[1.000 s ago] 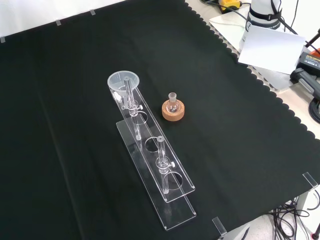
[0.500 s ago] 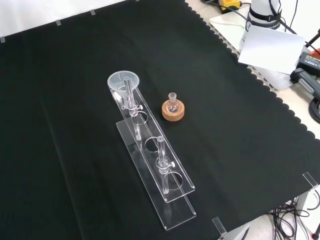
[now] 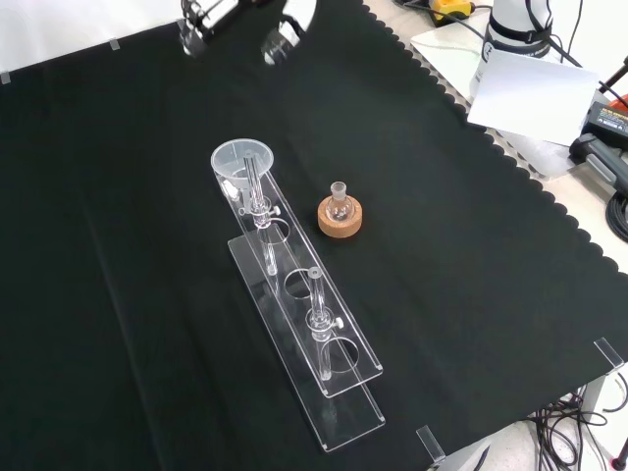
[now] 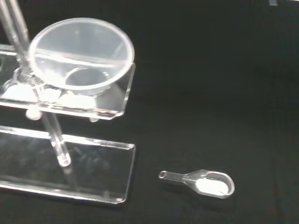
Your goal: Pick up the funnel from the transparent funnel stand.
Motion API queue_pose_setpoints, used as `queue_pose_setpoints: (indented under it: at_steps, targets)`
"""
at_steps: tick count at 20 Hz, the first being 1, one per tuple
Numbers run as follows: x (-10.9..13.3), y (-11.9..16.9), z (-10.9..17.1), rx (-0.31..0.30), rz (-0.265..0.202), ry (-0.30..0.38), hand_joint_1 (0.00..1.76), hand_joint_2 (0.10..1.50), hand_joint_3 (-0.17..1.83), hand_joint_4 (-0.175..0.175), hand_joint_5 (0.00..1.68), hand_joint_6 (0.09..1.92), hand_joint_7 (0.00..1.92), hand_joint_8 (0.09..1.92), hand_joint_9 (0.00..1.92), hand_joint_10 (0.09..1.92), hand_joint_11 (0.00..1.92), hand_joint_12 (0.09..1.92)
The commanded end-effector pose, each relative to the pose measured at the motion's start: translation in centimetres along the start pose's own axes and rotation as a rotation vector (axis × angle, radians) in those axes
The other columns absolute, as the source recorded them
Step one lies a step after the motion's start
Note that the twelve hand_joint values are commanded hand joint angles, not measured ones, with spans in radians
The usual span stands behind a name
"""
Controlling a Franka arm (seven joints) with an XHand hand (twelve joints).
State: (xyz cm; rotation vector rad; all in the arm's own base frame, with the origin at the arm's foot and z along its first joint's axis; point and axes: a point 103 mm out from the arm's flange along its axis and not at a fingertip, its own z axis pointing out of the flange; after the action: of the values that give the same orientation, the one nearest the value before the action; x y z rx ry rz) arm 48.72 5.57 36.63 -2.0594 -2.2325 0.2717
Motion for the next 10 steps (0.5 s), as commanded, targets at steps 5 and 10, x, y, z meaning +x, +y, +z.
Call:
queue_pose_setpoints:
  at_steps: [5, 10]
  targets:
    - [3.2, 1.7, 2.8, 0.13, 0.005, -0.073, 0.33, 0.89, 0.26, 0.01, 0.13, 0.09, 0.09, 0.74, 0.27, 0.77, 0.13, 1.45]
    - [5.5, 3.0, 4.3, 0.185, 0.02, -0.114, 0.39, 0.81, 0.24, 0.016, 0.04, 0.09, 0.0, 0.73, 0.18, 0.81, 0.13, 1.51]
